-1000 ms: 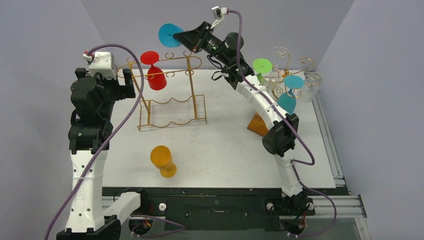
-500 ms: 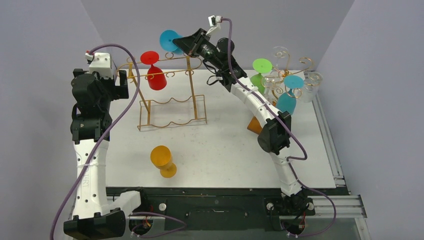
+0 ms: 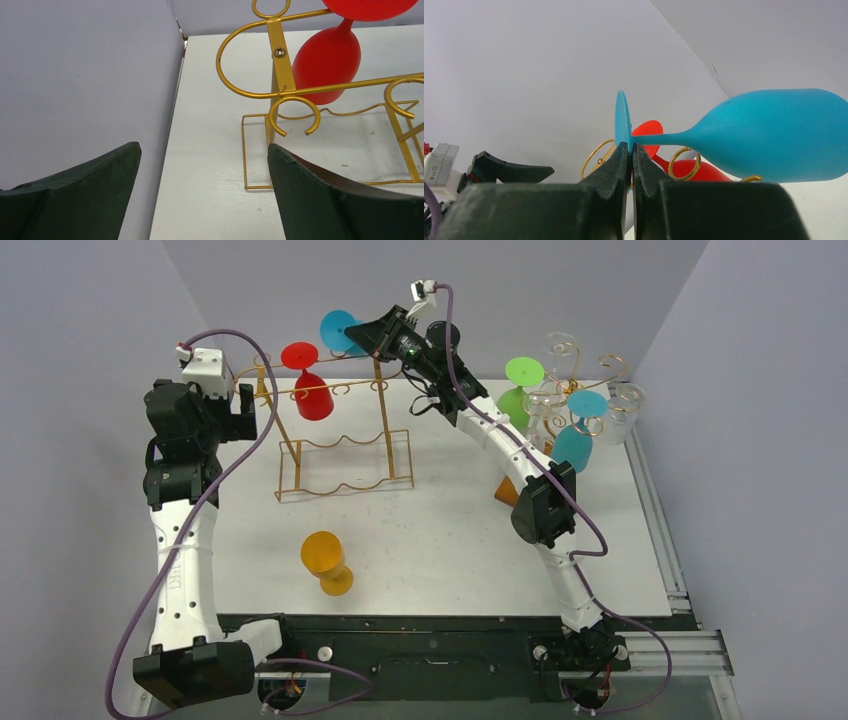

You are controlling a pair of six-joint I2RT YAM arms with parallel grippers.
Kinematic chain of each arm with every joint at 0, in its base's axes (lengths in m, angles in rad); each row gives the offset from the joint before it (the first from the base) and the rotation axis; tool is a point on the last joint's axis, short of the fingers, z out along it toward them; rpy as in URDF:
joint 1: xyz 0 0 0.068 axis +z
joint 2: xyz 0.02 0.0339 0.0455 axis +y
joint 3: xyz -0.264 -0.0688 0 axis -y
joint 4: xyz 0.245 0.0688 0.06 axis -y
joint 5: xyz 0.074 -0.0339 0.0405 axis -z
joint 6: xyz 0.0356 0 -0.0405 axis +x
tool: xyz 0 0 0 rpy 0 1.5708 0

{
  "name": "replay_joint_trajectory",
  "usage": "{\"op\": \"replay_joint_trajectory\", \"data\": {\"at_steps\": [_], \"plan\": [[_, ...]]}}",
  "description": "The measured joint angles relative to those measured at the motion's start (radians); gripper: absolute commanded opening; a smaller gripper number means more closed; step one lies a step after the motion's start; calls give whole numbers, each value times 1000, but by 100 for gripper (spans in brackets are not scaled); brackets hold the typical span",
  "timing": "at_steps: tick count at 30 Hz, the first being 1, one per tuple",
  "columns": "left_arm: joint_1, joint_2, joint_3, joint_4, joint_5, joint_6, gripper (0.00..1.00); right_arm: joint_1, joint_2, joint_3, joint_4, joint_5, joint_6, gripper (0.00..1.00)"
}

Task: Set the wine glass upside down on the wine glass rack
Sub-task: Turn the wine glass upside down at the wine rack.

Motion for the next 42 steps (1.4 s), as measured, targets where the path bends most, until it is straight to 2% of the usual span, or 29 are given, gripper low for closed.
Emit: {"op": "replay_joint_trajectory", "data": {"at_steps": [30,32,42], "plan": [[35,60,22,-34,47,-25,100,-14,4,5,-6,27,53,0],[37,60,22,-32,51,-20,95,-13,4,5,-23,35,35,0],[40,62,22,-14,80,19,93,19,4,20,-97,88,-39,0]]}}
